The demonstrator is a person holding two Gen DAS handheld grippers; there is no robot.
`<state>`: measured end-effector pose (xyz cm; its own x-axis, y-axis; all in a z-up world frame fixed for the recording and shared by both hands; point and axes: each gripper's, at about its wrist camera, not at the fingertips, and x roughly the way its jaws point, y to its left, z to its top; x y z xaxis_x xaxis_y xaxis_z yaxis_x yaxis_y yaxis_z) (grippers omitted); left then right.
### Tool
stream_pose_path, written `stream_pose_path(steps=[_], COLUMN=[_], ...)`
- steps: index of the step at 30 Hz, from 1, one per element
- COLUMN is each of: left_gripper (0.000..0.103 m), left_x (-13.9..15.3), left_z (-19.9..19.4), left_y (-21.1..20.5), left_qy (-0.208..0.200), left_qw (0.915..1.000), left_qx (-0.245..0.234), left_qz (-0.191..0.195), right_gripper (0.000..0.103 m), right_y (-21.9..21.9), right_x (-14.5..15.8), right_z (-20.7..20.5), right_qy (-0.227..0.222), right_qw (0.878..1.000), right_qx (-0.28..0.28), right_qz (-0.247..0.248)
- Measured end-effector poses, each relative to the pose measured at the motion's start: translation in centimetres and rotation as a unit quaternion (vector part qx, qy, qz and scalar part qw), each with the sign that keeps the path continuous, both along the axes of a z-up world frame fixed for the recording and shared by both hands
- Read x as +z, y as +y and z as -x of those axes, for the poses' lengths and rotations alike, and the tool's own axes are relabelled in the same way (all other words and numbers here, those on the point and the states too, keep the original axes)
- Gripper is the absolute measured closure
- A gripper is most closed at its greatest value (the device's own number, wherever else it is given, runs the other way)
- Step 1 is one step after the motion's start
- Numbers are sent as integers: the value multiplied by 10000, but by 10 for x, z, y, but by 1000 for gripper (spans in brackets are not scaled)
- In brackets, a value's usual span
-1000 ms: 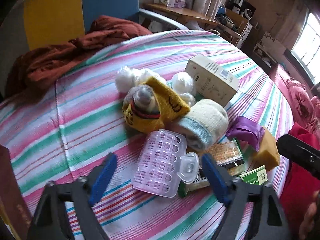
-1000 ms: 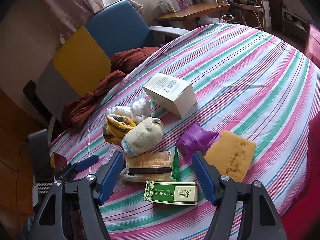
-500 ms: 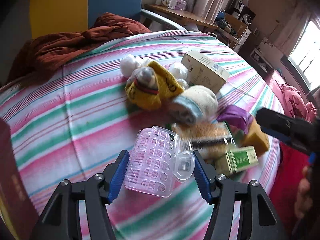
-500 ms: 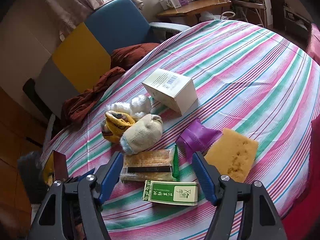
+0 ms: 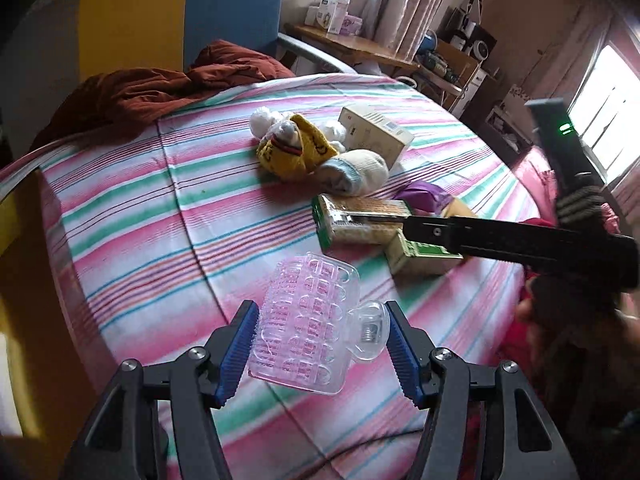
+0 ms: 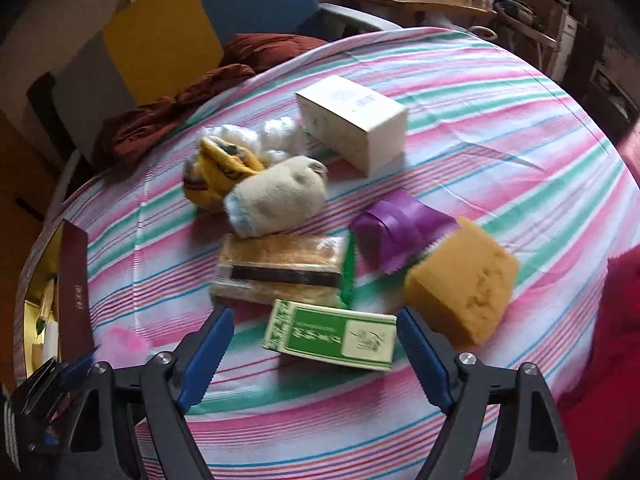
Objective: Organize objects
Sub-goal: 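Grasp the pink pill box with left tool while right tool grasps the green tea-oil box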
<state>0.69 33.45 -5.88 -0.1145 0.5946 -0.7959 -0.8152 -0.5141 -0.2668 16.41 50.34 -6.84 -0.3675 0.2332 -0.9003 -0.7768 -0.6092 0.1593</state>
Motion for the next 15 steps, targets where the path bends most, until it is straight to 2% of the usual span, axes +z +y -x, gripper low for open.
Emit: stream_pose_path(steps=[3,10,11,12,15], left_gripper=[40,40,40,40,40], left_x=[8,26,29,30,34], left_z=[-4,-10,-11,-12,-13], left_y=[-14,-44,-48,-52,-62], left_qy=[-50,-42,-29,-8,24], left_qw=[9999,9988,9984,9982,9976], left_qx=[52,209,243,267,352], left_qz=[-149,-451,-507,-540,-601], right_gripper=[18,19,20,27,28], right_y=[5,-3,-3,-3,-5], right_x=[-6,-16,-15,-15,-13], right_z=[0,15,16,16,17], right_qy=[-104,-443,-509,-509,-515], right_qw=[9997,9990,9986,9986,9984], right_qx=[-200,27,18,36,71], right_qz=[83,-25,-118,-153,-219])
